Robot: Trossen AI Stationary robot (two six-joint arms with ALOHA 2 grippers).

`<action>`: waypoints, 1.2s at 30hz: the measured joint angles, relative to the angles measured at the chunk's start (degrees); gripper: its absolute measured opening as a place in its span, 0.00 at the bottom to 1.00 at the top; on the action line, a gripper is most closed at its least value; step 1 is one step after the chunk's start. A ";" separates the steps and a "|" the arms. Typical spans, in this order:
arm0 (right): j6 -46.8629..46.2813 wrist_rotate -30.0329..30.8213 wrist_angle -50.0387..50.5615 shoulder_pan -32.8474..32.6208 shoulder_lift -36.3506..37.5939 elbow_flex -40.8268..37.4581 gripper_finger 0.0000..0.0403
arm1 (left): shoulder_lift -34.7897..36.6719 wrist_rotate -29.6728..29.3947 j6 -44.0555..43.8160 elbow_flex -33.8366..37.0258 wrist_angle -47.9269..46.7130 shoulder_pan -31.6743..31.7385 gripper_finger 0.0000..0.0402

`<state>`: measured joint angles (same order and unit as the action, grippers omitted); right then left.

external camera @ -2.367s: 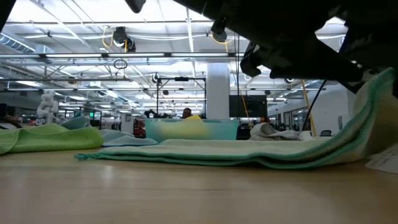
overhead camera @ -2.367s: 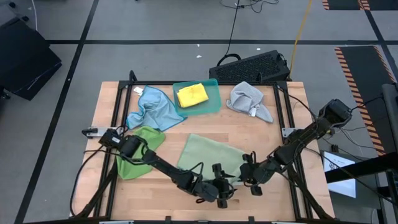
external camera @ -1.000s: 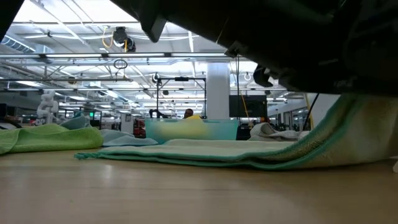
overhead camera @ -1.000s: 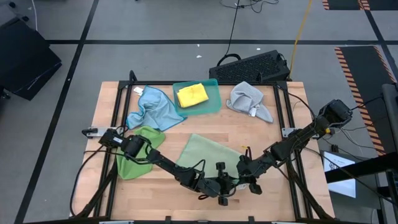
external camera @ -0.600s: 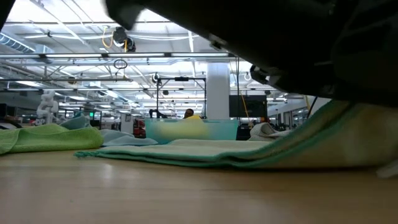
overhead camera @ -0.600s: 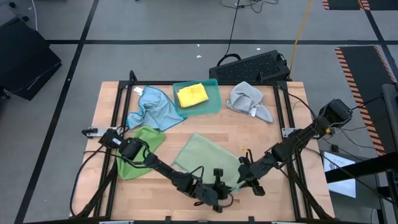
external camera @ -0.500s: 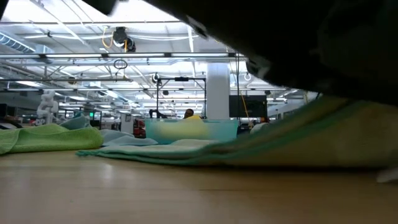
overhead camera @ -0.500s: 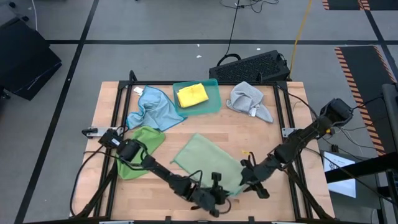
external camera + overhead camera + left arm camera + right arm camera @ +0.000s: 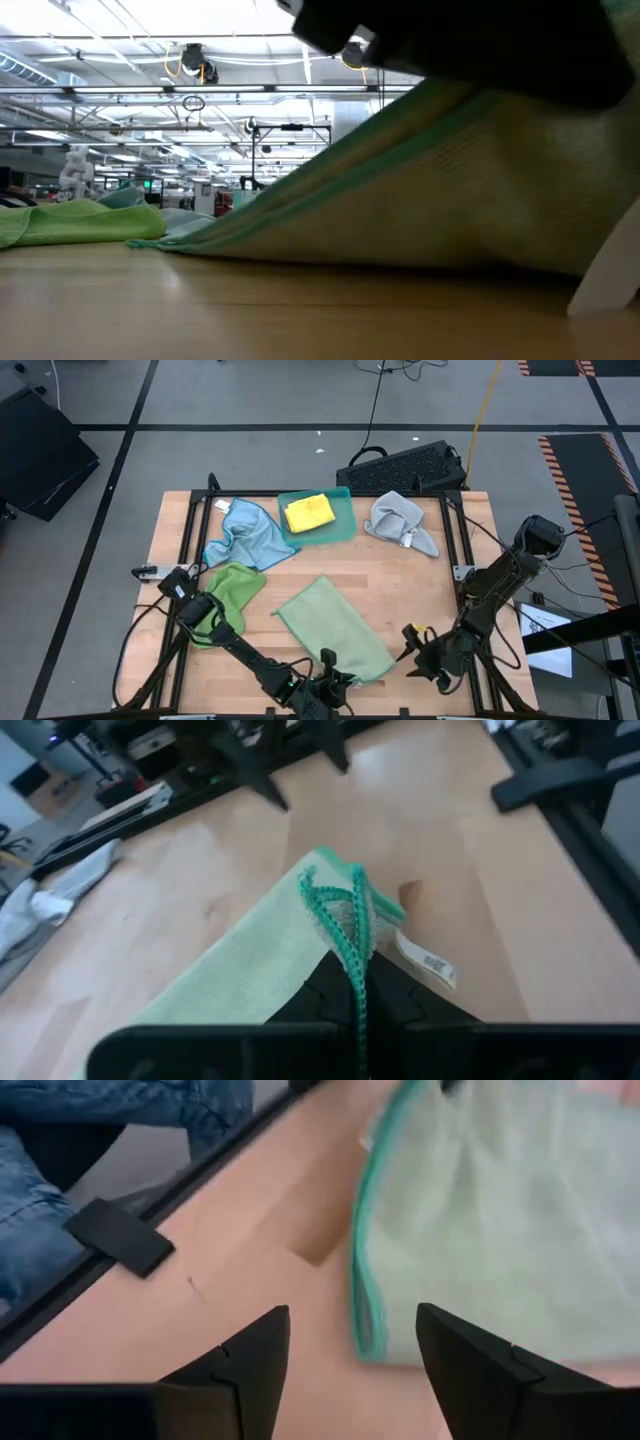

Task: Fold microfiber towels
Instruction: Fold the light green microfiber cloth

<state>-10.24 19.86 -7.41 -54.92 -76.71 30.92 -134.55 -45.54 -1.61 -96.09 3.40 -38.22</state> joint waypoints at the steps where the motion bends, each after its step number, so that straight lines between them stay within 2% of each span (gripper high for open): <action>1: 1.61 0.65 -2.97 -0.61 -0.60 -1.08 0.53 | 0.14 -0.66 -0.21 0.02 -0.48 -0.21 0.01; 6: 5.99 1.44 -13.08 -0.85 -4.70 -2.84 0.52 | 1.58 -4.08 -2.81 0.02 -1.75 -0.55 0.02; 14: 11.92 6.00 -17.95 -0.15 -10.55 -2.84 0.52 | 2.76 -6.24 -3.68 0.00 -4.08 -0.34 0.03; 20: 12.24 8.64 -18.40 -0.17 -14.05 -2.84 0.61 | 2.75 -9.19 -4.98 0.02 -3.34 0.05 0.02; 26: 14.72 10.93 -24.31 -0.17 -18.83 -2.84 0.66 | 4.10 -11.45 -4.34 0.02 -4.47 0.07 0.02; 32: 15.84 17.16 -28.46 -0.15 -22.11 -2.82 0.58 | 4.47 -11.73 -5.22 0.02 -5.00 0.13 0.02; 36: 16.88 17.68 -33.53 -0.15 -24.58 -2.78 0.47 | 4.56 -12.18 -6.06 0.02 -5.02 0.26 0.01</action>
<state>6.64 37.54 -40.94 -55.07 -101.28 28.14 -129.99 -57.72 -7.67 -96.07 -1.63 -37.96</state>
